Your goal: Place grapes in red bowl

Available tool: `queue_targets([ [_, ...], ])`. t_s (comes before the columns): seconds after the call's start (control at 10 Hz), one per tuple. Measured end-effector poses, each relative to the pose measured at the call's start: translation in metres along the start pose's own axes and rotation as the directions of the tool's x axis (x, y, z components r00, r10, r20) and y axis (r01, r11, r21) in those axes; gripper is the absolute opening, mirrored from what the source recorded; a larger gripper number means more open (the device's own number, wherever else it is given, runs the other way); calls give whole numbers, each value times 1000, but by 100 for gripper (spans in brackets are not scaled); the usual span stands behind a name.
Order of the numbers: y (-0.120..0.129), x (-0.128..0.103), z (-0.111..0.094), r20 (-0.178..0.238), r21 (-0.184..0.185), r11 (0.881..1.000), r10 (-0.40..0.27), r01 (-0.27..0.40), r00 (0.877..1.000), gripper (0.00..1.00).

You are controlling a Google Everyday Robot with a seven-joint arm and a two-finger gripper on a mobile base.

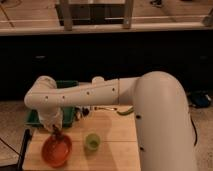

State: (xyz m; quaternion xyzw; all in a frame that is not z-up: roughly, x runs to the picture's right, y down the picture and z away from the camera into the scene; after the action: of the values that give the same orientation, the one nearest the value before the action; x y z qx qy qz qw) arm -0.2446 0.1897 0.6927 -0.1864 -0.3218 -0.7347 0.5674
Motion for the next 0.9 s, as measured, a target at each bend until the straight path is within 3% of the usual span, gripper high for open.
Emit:
queue_targets([
  [0.9, 1, 0, 2, 1, -7, 998, -68, 68, 998, 0],
])
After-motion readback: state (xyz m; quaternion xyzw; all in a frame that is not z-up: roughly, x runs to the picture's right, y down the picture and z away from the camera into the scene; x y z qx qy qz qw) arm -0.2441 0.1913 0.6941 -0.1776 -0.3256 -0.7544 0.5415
